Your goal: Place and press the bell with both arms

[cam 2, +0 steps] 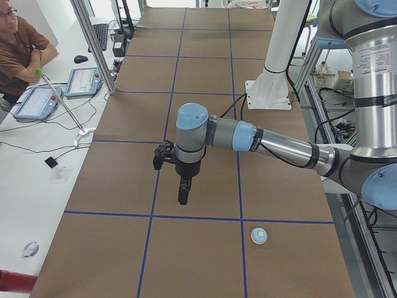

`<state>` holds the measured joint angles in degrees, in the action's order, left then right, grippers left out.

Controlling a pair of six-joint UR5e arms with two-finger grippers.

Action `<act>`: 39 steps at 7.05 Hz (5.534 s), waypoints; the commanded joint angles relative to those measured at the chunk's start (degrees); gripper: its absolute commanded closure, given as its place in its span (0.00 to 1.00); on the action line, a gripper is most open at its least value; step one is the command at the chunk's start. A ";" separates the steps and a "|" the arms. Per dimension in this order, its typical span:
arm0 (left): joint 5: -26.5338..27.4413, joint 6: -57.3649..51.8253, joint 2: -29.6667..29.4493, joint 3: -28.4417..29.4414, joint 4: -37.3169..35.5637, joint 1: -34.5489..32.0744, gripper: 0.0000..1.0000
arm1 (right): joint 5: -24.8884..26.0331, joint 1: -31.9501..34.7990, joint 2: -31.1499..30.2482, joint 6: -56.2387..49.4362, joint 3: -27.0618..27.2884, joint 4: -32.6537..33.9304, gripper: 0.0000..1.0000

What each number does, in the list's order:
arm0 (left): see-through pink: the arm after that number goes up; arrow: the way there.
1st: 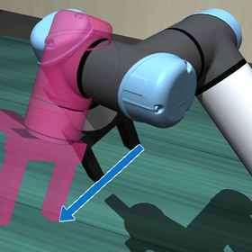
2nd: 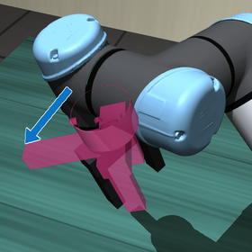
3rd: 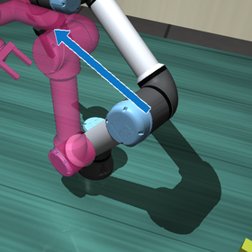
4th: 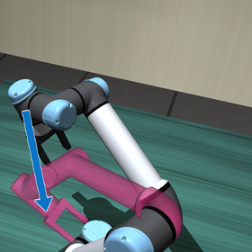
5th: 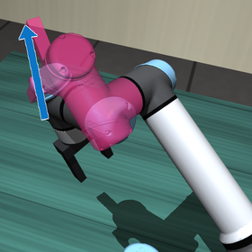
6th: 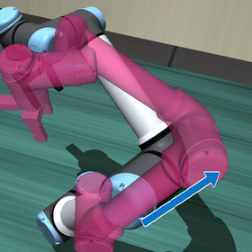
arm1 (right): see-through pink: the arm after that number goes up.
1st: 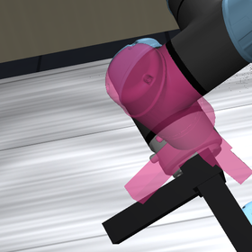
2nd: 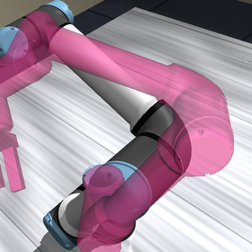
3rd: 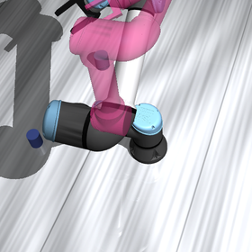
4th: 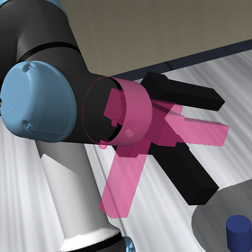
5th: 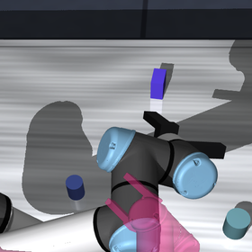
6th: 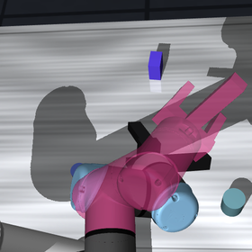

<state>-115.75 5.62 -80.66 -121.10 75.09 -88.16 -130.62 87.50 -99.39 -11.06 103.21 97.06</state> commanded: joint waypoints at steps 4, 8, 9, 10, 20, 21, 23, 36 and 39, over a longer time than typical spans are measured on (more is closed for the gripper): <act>17.74 64.22 0.76 -4.94 -5.04 26.15 0.00 | -2.78 -0.05 1.75 0.16 2.35 -0.03 0.00; 24.26 109.94 14.54 -5.11 -6.98 50.56 0.00 | -4.91 -0.05 2.54 0.33 3.83 -0.03 0.00; 24.26 118.40 16.92 -4.50 -7.15 54.63 0.00 | -5.00 -0.05 2.54 0.51 3.84 -0.03 0.00; 24.26 126.14 19.64 -3.54 -6.80 57.80 0.00 | -5.00 -0.05 2.62 1.47 3.84 -0.03 0.00; 23.47 159.07 17.13 12.20 3.92 79.09 0.00 | -5.44 -0.05 3.24 1.56 3.84 0.06 0.00; 23.38 160.48 16.94 12.55 3.92 80.50 0.00 | -5.53 -0.05 3.15 1.56 3.93 0.15 0.00; 23.38 160.41 16.76 12.21 3.66 80.51 0.00 | -5.44 -0.05 3.15 1.56 4.28 0.32 0.00; 23.90 160.23 14.21 21.96 5.68 80.33 0.35 | -5.97 -0.05 2.80 1.56 4.37 0.59 0.00; 23.64 159.62 17.36 19.52 5.42 80.25 1.00 | -5.97 0.04 2.63 1.56 5.16 0.68 0.00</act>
<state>-91.94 165.59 -65.17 -100.03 80.58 -7.81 -136.57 87.47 -96.64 -9.49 107.96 97.71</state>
